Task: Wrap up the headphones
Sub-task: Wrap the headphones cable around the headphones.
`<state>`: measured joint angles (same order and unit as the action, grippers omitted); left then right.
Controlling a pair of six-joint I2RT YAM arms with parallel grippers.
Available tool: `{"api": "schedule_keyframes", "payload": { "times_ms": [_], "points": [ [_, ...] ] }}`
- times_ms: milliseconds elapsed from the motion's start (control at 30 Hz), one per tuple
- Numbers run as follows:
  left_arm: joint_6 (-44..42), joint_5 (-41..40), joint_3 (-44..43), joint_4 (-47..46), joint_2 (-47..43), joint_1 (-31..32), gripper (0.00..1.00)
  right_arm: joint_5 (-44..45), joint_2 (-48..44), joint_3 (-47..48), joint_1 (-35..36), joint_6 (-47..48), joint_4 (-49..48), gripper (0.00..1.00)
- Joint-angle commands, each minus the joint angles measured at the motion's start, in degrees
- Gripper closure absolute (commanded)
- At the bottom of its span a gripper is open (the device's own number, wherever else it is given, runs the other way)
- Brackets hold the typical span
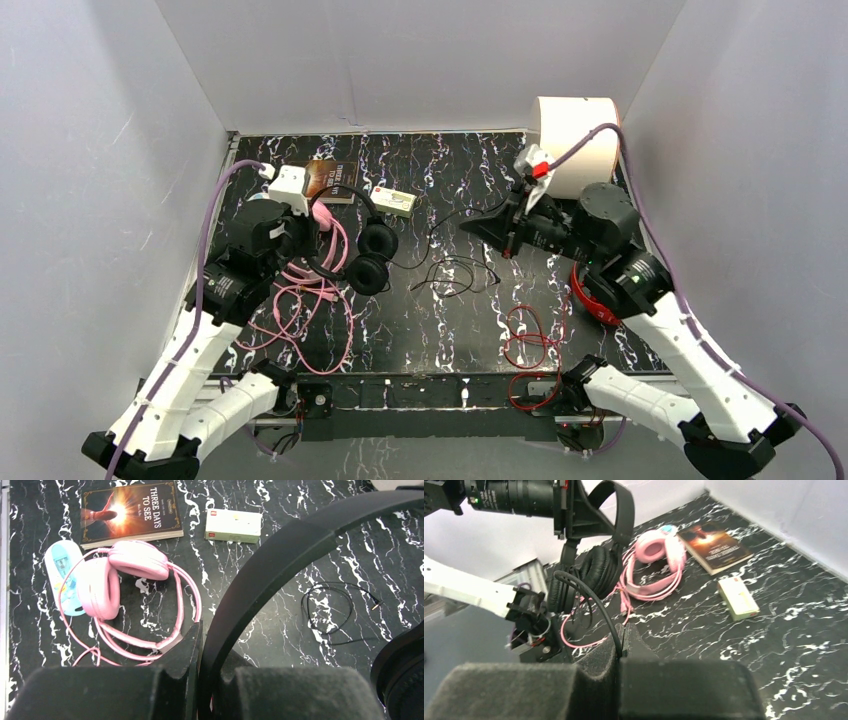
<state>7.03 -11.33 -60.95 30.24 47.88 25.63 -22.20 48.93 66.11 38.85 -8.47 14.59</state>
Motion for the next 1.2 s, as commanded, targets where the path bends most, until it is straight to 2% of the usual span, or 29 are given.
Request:
{"api": "schedule_keyframes", "payload": {
  "times_ms": [0,100,200,267,333,433,567,667,767,867,1000,1167],
  "points": [
    [0.18,-0.42,0.61,-3.81,-0.98,-0.03,1.0,-9.31,-0.64,0.71,0.0,-4.58,-9.84,1.0],
    [2.2,-5.4,0.3,-1.66,-0.52,-0.03,1.0,-3.0,-2.92,1.57,0.01,-4.23,-7.3,1.0],
    [4.09,-10.56,0.67,0.08,-0.57,-0.02,1.0,13.24,-6.23,1.52,0.02,-2.37,-0.99,1.0],
    [3.17,-8.81,1.58,-0.44,-1.6,0.0,1.0,21.32,-7.06,1.74,0.02,-0.58,2.73,1.0],
    [0.98,-3.47,2.48,-1.06,-2.61,-0.01,1.0,25.18,-6.71,2.2,0.0,1.34,4.04,1.0],
    [-3.6,8.02,3.38,-1.44,-2.63,-0.02,1.0,18.46,-4.15,3.1,0.0,4.72,0.51,1.0],
    [-4.03,13.32,1.01,2.86,3.81,-0.01,1.0,7.95,5.01,9.82,0.0,6.12,-3.52,1.0],
    [-3.33,15.28,0.23,3.87,6.19,0.04,1.0,15.74,12.25,15.96,0.04,5.92,-3.72,1.0],
    [-2.86,15.87,1.31,2.57,4.35,0.04,1.0,24.65,19.14,21.62,-0.56,8.12,-1.34,1.0],
    [-3.05,16.33,1.56,3.21,3.35,0.04,1.0,25.42,23.32,24.52,-3.06,8.17,-0.71,1.0],
    [-2.66,16.51,1.29,4.38,2.16,0.04,1.0,27.0,25.34,21.87,-8.01,7.52,-0.33,1.0],
    [1.25,15.96,-0.26,4.58,0.79,0.04,1.0,19.65,24.47,10.69,-12.65,5.32,-2.96,1.0]
  ]
}}
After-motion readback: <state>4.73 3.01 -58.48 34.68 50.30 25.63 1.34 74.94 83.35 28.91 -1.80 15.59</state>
